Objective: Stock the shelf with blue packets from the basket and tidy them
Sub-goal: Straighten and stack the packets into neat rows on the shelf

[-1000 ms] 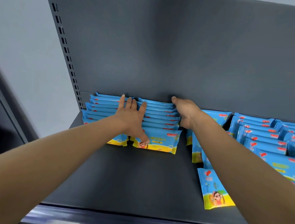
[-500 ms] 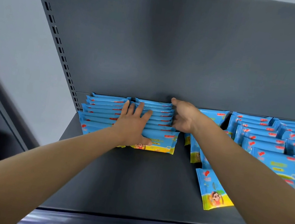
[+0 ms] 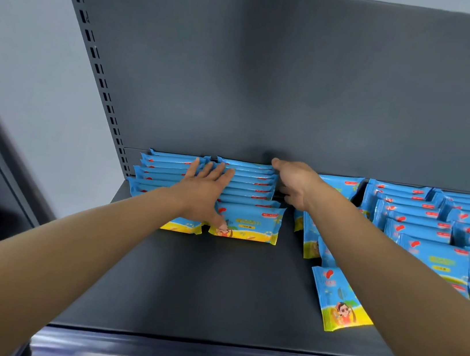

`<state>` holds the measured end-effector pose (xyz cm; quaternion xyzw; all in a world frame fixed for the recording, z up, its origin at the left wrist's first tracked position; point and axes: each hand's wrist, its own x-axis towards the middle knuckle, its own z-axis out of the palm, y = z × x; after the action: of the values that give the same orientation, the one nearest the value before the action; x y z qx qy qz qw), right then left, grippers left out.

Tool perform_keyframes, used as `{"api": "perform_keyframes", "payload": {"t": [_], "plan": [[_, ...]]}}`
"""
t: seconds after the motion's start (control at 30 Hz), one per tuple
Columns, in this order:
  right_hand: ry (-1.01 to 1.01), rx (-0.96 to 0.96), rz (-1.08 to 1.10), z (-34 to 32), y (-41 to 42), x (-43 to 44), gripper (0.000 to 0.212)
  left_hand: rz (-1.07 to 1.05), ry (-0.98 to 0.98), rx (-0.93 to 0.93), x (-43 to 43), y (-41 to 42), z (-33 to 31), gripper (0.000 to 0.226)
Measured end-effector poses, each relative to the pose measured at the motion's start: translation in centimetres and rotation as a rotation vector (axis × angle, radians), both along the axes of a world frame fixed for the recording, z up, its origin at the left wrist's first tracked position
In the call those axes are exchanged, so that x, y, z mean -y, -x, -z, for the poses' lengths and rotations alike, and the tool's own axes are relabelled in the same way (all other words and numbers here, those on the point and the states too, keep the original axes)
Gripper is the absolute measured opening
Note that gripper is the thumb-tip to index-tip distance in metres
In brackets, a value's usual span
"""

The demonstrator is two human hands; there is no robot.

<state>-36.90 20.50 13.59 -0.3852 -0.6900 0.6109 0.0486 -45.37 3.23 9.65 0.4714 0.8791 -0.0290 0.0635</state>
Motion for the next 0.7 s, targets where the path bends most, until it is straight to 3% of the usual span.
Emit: {"api": "perform_keyframes", "payload": {"t": [0.07,0.23,0.4,0.57,0.7], "plan": [[-0.015,0.008,0.001,0.4,0.0,0.2,0.039,-0.028,-0.028,-0.005,0.6,0.0,0.1,0.117],[0.184,-0.071,0.08,1.4,0.2,1.4,0.025,-0.05,-0.018,-0.04,0.8,-0.3,0.4,0.103],[0.169,-0.074,0.109,0.7,0.1,1.5,0.024,-0.043,0.006,-0.032,0.8,-0.2,0.3,0.105],[-0.133,-0.037,0.076,-0.7,-0.5,0.4,0.047,-0.009,-0.08,-0.029,0.1,-1.2,-0.1,0.106],[-0.47,0.013,-0.074,-2.2,-2.3,-1.8,0.043,0.115,-0.356,-0.089,-1.9,-3.4,-1.3,0.085]]}}
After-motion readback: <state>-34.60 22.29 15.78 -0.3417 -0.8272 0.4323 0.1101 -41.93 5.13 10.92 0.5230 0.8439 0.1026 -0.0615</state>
